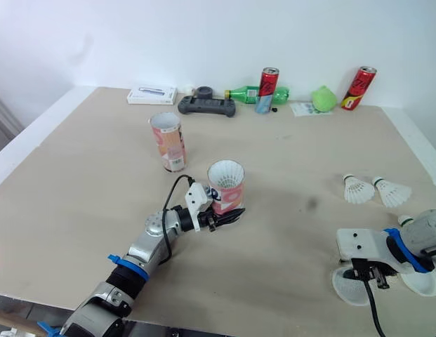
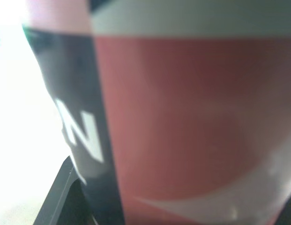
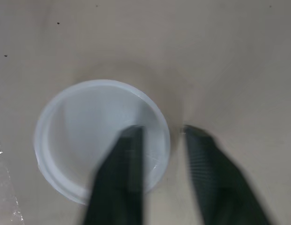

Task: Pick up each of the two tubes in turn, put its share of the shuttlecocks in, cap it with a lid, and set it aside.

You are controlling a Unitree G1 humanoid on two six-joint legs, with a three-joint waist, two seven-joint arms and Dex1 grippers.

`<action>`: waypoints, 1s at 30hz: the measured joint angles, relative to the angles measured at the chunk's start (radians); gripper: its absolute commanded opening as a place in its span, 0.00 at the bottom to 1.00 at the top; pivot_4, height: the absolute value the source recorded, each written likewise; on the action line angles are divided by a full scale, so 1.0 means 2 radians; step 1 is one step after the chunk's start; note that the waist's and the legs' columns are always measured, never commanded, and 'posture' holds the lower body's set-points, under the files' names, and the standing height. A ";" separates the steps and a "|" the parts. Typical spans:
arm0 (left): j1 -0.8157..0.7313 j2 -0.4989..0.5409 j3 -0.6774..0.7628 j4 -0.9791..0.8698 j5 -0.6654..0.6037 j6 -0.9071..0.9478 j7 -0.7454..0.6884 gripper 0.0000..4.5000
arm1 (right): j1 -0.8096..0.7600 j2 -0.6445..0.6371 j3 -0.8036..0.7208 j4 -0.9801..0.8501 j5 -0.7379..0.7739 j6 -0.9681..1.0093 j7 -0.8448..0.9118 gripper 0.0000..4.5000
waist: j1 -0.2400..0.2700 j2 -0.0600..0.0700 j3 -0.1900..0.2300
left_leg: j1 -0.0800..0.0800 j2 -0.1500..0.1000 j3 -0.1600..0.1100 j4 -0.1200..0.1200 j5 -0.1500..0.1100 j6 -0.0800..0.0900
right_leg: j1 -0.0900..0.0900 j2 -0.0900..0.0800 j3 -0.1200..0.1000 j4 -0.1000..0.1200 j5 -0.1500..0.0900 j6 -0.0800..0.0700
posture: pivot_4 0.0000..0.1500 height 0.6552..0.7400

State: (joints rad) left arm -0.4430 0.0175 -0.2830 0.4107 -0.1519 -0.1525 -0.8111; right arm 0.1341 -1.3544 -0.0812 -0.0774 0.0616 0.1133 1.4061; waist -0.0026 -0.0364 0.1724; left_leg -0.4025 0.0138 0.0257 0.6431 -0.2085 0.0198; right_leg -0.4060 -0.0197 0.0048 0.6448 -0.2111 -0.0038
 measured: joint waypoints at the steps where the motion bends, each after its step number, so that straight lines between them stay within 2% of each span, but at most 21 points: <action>1: -0.001 0.000 0.000 0.000 0.000 0.001 0.000 0.56 | -0.005 0.001 0.004 0.005 -0.002 -0.002 0.001 0.01 | 0.000 -0.001 0.000 | 0.000 0.000 0.000 0.000 0.000 0.000 | 0.000 0.000 0.000 0.000 0.000 0.000 | 1.00 1.00; 7: -0.001 0.000 0.001 0.000 0.000 0.001 0.001 0.56 | -0.019 0.002 0.009 0.010 0.018 0.016 0.021 0.01 | 0.000 -0.001 0.000 | 0.000 0.000 0.000 0.000 0.000 0.000 | 0.000 -0.001 0.000 0.000 0.000 0.000 | 1.00 1.00; 10: -0.003 0.002 0.004 0.001 0.000 0.001 0.000 0.56 | -0.078 0.004 0.009 -0.012 0.072 0.063 0.046 0.01 | -0.004 0.002 0.002 | 0.000 0.000 0.001 0.000 0.000 0.000 | -0.001 -0.001 0.000 0.000 0.000 0.001 | 1.00 1.00; 12: -0.009 0.005 0.006 0.003 0.000 0.002 -0.001 0.56 | -0.222 0.019 0.020 -0.029 0.129 0.119 0.060 0.01 | -0.011 0.009 0.003 | 0.000 -0.001 0.002 0.000 0.000 0.000 | -0.001 -0.002 0.001 0.000 0.001 0.002 | 1.00 1.00; 15: -0.013 0.005 0.004 0.007 0.003 0.004 -0.002 0.56 | -0.394 0.042 0.036 -0.037 0.163 0.162 0.067 0.01 | -0.010 0.008 0.003 | 0.001 -0.001 0.000 -0.002 0.002 -0.003 | -0.001 -0.001 -0.002 0.000 0.001 0.001 | 1.00 1.00; 17: -0.016 0.007 0.003 0.007 0.005 0.005 -0.004 0.56 | -0.493 0.087 0.069 -0.024 0.162 0.177 0.069 0.01 | -0.010 0.005 0.003 | 0.001 0.000 -0.002 -0.002 0.002 -0.003 | -0.001 -0.001 -0.004 -0.001 0.000 -0.001 | 1.00 1.00; 20: -0.023 0.005 0.001 0.008 0.006 0.011 -0.012 0.56 | -0.577 0.142 0.112 -0.004 0.152 0.184 0.069 0.01 | -0.008 0.006 0.003 | -0.001 -0.001 -0.003 -0.003 0.002 -0.002 | -0.001 -0.003 -0.004 -0.001 0.000 0.000 | 1.00 1.00; 24: -0.029 0.004 -0.001 0.010 0.006 0.014 -0.017 0.56 | -0.633 0.204 0.160 0.030 0.118 0.169 0.064 0.01 | -0.006 0.006 0.003 | -0.003 -0.001 -0.001 -0.002 0.000 0.001 | -0.002 -0.003 -0.003 -0.001 0.001 0.003 | 1.00 1.00; 30: -0.031 0.005 -0.002 0.009 0.007 0.020 -0.017 0.56 | -0.653 0.245 0.189 0.067 0.077 0.125 0.060 0.01 | -0.005 0.006 0.003 | -0.003 -0.001 -0.001 -0.002 0.000 0.001 | -0.003 -0.003 -0.003 -0.001 0.000 0.002 | 1.00 1.00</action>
State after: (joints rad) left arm -0.5044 0.0269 -0.2878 0.4291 -0.1389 -0.1133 -0.8449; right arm -1.1726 -0.8649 0.2976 0.0574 0.2163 0.3636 1.5256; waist -0.0132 -0.0245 0.1786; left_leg -0.4076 0.0128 0.0241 0.6383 -0.2086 0.0215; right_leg -0.4111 -0.0254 -0.0006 0.6425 -0.2101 0.0005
